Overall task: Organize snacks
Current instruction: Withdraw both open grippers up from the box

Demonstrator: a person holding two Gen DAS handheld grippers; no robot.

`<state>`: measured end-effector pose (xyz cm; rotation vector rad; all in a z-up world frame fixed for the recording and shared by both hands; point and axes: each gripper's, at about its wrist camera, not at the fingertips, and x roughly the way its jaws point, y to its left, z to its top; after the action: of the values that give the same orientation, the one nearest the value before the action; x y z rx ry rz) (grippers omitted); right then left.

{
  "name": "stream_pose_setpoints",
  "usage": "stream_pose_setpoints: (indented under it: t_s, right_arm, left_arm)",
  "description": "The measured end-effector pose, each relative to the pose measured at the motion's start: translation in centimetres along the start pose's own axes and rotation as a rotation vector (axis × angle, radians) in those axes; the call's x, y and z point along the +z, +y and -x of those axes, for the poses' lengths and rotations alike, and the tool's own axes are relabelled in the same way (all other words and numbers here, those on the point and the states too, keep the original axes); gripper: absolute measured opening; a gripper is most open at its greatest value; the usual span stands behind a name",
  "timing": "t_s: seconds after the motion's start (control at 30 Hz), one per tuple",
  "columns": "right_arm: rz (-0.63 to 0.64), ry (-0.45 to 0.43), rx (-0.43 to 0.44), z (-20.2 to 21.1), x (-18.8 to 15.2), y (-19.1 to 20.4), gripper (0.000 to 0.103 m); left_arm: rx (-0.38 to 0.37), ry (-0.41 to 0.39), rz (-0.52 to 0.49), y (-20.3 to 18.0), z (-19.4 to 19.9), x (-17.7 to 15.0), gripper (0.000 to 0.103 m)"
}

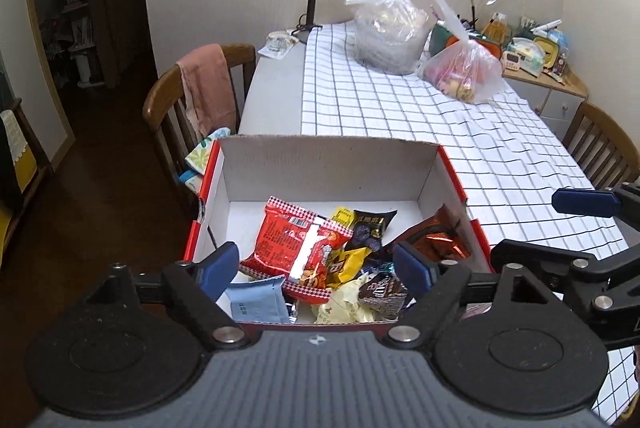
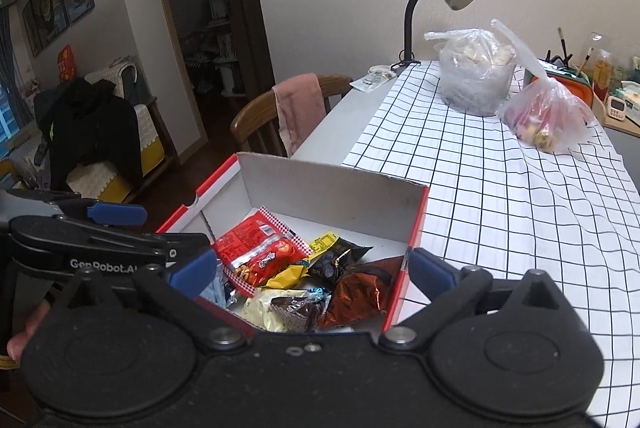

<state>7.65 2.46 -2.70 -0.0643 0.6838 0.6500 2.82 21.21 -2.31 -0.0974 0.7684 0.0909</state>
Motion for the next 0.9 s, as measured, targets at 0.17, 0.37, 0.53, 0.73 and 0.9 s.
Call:
stream_pose_setpoints:
  t_s: [0.17,0.37,0.53,0.73,0.9]
  right_arm:
    - [-0.034,-0.015,0.005,0.7,-0.3,-0.4,0.103]
    - [-0.076,-0.018,0.012,1.2,-1.0,-0.7,0.103]
    - [-0.12,-0.018,0.002,1.7,-1.6,-1.0,0.103]
    - [-0.139,-0.009,-0.002,2.1,-2.1,-1.0,0.103]
    - [-0.138,-0.006,-0.027,2.2,-2.3,-0.7,0.103]
  left_arm:
    - [-0.008,-0.014,0.0,-0.4,0.7,-0.3,0.088]
    - [-0.017,-0.015,0.003,-0.7,1.3,-0.6,0.095]
    - [-0.026,0.004,0.0,-1.1,1.6,-0.8,0.095]
    - [-0.02,0.022,-0.004,-1.4,1.8,-1.5,0.095]
    - [-0.014,0.021,0.001,-1.4,2.2,-1.6,0.095]
